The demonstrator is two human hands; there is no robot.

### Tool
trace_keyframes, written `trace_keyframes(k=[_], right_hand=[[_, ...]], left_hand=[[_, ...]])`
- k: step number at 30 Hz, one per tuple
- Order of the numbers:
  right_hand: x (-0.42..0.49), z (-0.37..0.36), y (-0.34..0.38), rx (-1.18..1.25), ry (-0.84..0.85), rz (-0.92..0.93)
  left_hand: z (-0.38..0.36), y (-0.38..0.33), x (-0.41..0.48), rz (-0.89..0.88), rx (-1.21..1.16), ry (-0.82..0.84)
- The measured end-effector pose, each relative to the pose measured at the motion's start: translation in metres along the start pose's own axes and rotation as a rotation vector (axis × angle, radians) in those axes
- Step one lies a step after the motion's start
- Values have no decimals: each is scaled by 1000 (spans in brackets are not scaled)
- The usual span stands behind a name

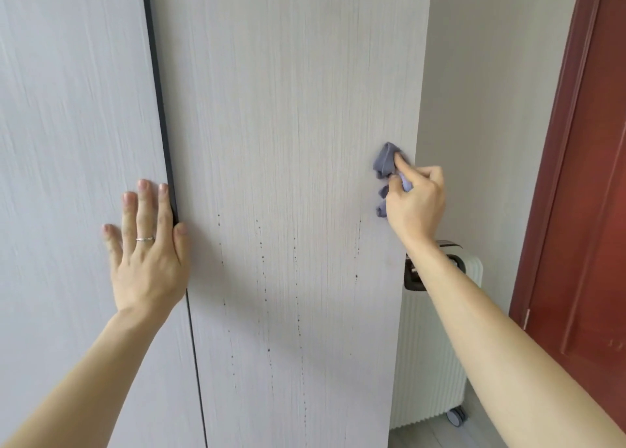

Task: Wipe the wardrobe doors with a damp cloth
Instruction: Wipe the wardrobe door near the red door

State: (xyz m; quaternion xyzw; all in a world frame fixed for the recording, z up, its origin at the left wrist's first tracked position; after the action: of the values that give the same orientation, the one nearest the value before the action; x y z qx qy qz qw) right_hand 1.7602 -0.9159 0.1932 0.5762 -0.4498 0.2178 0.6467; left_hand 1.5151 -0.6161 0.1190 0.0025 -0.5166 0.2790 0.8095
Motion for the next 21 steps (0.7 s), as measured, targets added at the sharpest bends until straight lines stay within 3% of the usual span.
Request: trace_keyframes(k=[2,8,10,15,18,21], right_hand=[[-22,-8,2,5,-2,92],[-119,-15,-24,-67,258,550],[-93,-18,-12,-62,233,551],[-15,-32,40,45,52,284],[-41,-46,49,41,78,405],[-114,-57,38,-14,237,692]], left_hand=[[-4,0,0,25,-19,-7],[-11,5,-2,18,-28,-1],[-12,7,-2,14,-18,6],[-17,7,1,26,-17,0],[-19,7,0,22,-10,-13],[-20,8,1,9,-2,-28]])
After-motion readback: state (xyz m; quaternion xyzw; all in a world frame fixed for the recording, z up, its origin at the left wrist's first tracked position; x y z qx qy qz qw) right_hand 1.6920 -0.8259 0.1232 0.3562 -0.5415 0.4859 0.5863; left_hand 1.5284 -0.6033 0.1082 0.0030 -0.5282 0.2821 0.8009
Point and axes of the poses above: each hand's wrist, its own x-axis towards the middle knuckle, its own z-axis out of the back of the hand, y = z × x, the point moved 4 cm from there along x, towards the middle knuckle, and after that the axes turned 4 degrees about x, right-handed, at the moved point
